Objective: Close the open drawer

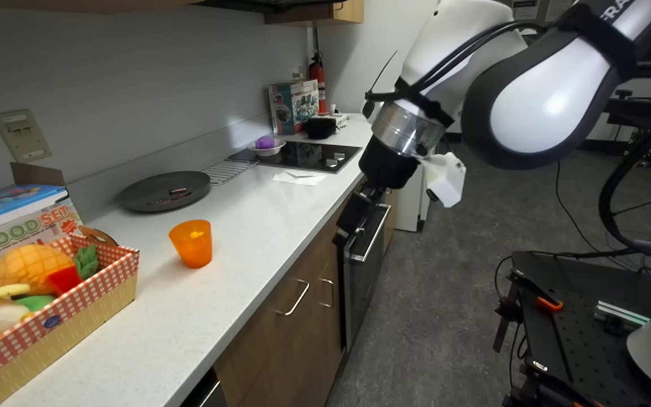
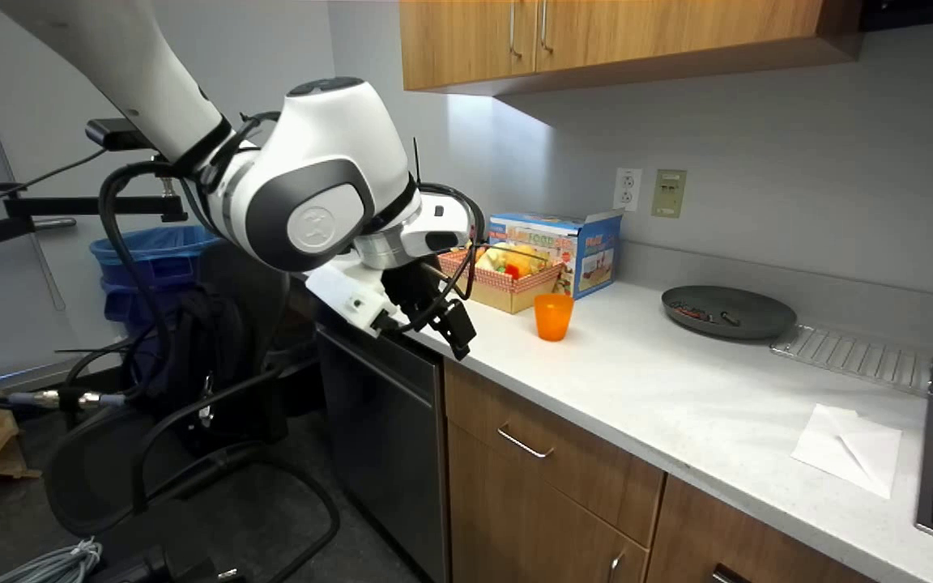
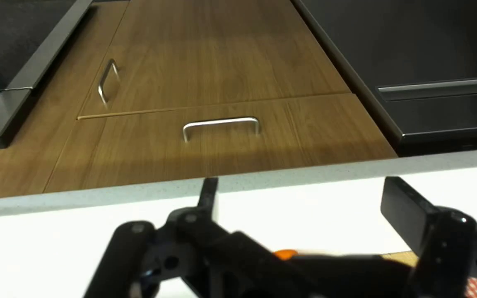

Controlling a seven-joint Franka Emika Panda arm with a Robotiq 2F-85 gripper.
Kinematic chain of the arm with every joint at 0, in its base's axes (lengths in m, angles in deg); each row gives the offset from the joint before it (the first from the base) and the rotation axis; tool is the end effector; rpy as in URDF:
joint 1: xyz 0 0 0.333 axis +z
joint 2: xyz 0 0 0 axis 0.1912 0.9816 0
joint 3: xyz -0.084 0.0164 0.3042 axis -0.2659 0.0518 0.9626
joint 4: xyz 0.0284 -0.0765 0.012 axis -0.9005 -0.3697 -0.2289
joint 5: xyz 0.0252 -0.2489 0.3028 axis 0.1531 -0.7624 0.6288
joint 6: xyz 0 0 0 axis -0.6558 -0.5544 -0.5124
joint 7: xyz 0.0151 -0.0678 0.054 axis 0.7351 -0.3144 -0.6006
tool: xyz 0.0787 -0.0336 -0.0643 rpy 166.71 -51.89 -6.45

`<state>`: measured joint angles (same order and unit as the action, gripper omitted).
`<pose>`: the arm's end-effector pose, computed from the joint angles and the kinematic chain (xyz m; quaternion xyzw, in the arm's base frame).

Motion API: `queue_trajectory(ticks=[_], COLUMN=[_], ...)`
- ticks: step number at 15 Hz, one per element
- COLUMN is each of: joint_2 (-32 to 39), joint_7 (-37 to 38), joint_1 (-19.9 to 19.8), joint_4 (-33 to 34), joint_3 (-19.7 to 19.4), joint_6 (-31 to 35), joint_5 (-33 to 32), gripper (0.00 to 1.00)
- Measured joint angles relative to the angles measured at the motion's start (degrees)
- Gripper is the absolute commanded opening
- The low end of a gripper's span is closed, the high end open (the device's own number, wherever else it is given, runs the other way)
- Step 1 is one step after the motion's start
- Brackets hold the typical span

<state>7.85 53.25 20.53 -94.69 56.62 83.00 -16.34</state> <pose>0.4480 0.0572 0.3323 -0.9732 0.0181 -0.2238 0.0492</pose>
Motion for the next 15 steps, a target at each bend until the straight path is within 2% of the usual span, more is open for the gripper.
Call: queue_trajectory(ticks=[5, 15], joint_2=[-8.19, -8.53], joint_7=[-3.43, -3.43], joint_1=[0.26, 0.42], joint_4=[-3.22, -3.6], joint_3=[-2.05, -2.05], joint_6=[-3.07, -3.08], joint_5=[1.83, 1.84], gripper=[1.0, 1.0])
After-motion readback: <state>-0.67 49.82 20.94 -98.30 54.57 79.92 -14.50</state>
